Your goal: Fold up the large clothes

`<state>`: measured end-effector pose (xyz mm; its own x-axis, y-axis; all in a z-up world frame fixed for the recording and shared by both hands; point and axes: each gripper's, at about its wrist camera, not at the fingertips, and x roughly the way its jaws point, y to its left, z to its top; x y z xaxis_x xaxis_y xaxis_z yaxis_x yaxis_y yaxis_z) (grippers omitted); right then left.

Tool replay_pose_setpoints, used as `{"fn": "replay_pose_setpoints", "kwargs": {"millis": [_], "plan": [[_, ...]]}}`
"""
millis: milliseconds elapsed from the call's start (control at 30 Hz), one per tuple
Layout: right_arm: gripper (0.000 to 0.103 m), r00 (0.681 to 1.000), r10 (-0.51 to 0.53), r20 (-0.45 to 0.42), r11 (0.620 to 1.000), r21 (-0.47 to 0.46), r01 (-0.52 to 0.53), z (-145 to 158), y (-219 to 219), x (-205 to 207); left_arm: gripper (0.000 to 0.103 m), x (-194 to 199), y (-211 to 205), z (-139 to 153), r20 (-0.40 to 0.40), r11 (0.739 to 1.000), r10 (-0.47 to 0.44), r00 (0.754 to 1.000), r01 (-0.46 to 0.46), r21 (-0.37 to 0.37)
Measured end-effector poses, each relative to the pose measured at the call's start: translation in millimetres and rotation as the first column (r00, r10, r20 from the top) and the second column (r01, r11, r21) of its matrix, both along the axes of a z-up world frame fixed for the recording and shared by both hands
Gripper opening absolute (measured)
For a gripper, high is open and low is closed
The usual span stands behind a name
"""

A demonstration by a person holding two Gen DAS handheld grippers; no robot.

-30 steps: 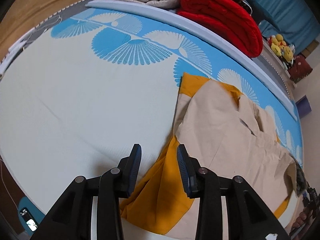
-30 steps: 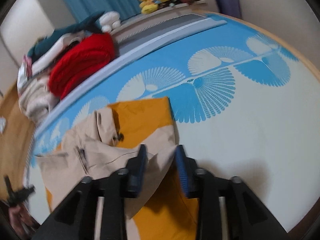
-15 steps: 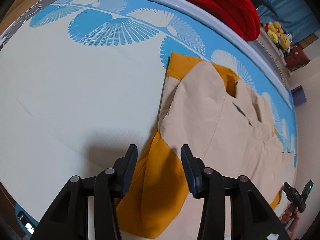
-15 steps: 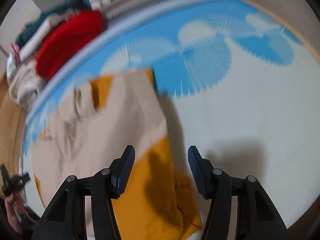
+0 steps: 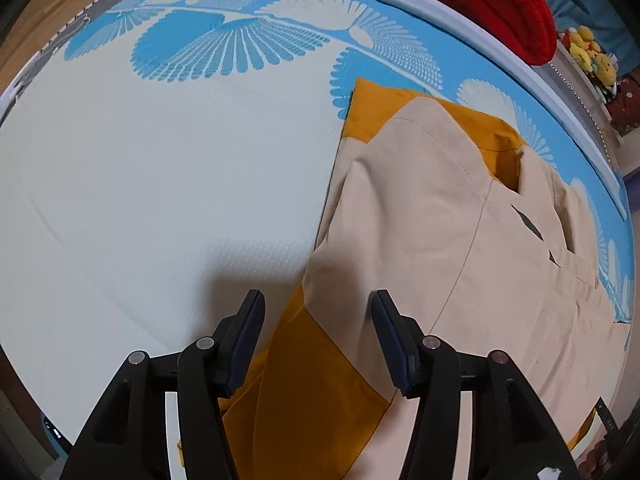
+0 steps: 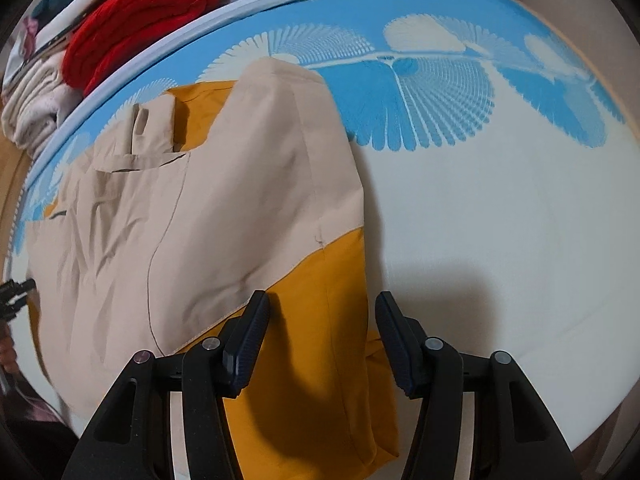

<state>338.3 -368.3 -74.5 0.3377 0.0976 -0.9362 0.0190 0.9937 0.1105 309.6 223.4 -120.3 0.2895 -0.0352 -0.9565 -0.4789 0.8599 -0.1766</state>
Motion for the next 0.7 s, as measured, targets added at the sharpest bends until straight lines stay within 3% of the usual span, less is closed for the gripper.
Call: {"fn": "replay_pose_setpoints", "kwargs": {"millis": [33, 67, 133, 300, 433, 500, 700], "plan": [[0.027, 1.0, 0.01, 0.013, 1.0, -0.01, -0.01, 2, 2, -2, 0.042, 1, 0, -1, 0.001, 1.0, -0.008, 1.0, 0.008, -0.009], [0.015, 1.0, 0.016, 0.022, 1.0, -0.012, -0.015, 4, 3, -3, 0.027, 1, -1, -2, 0.003, 1.0, -0.023, 1.0, 0.023, -0.02], [0.009, 0.998, 0.032, 0.056, 0.999, -0.022, -0.03, 10, 7, -5, 0.01, 2, -5, 1, 0.01, 0.999, -0.042, 0.999, 0.042, -0.012], [0.005, 0.97, 0.033, 0.24, 0.999, 0.002, -0.035, 53, 14, -17, 0.003, -2, -8, 36, 0.106, 0.997, -0.071, 0.992, 0.067, 0.043], [0.005, 0.911, -0.037, 0.41, 0.999, 0.049, 0.019, 88, 9, -24, 0.003, -11, -3, 79, 0.266, 0.995, -0.07, 0.961, 0.048, 0.09], [0.004, 0.89, -0.05, 0.453, 0.998, 0.049, 0.031, 95, 12, -23, 0.003, -12, 1, 89, 0.32, 0.994, -0.064, 0.945, 0.031, 0.108], [0.004, 0.911, -0.076, 0.405, 0.997, 0.025, 0.072, 82, 20, -5, 0.003, -2, 7, 82, 0.313, 0.994, -0.05, 0.949, 0.016, 0.109]]}}
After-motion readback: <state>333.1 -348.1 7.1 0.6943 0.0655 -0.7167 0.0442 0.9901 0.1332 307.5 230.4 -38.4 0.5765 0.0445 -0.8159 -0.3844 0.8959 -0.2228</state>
